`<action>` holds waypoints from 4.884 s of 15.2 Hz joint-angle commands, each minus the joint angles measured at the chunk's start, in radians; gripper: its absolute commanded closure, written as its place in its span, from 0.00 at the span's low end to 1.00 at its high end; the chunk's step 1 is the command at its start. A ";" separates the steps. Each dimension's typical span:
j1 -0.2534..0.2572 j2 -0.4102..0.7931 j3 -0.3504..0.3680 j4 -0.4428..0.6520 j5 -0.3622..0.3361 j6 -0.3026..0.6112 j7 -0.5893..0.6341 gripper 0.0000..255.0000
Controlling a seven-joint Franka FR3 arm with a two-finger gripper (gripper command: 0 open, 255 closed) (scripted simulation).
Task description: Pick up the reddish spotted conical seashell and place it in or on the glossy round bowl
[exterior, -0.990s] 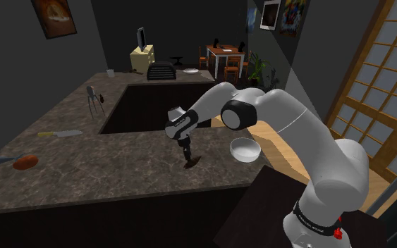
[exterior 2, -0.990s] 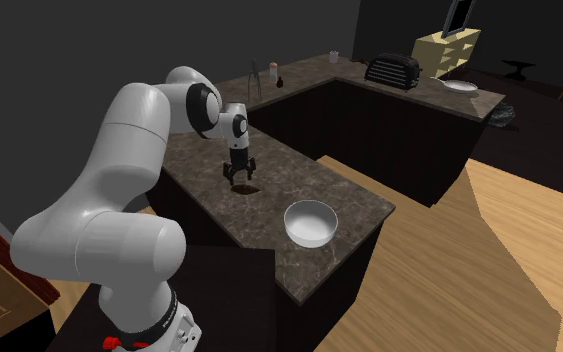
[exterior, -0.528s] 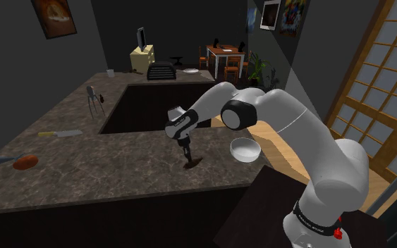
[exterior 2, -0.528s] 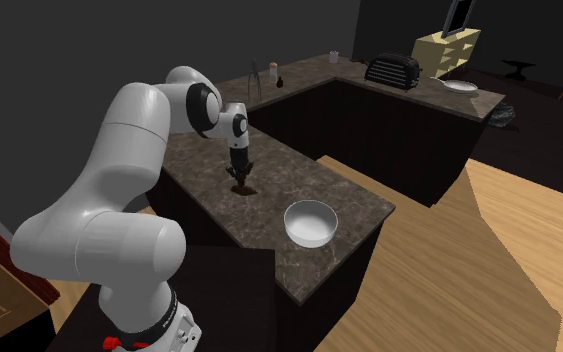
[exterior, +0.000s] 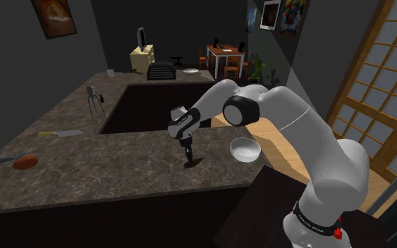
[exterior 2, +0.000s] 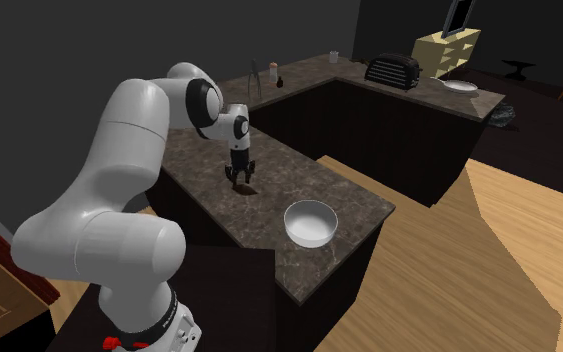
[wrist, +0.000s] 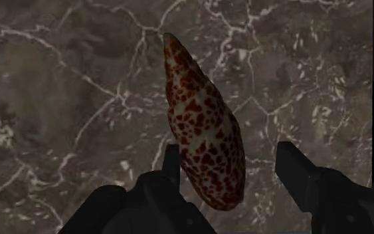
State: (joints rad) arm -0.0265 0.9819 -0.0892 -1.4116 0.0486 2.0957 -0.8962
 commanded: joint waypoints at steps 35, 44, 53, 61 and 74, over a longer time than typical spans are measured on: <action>-0.078 -0.163 0.048 -0.324 0.065 0.347 -0.115 1.00; -0.073 -0.265 0.041 -0.361 0.058 0.281 -0.109 1.00; -0.069 -0.358 0.035 -0.379 0.050 0.206 -0.102 1.00; -0.108 -0.441 0.018 -0.458 0.048 0.200 -0.156 1.00; -0.300 -0.558 -0.059 -0.661 0.046 0.278 -0.429 1.00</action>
State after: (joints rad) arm -0.3129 0.4266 -0.1431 -2.0627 0.0947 2.3664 -1.3031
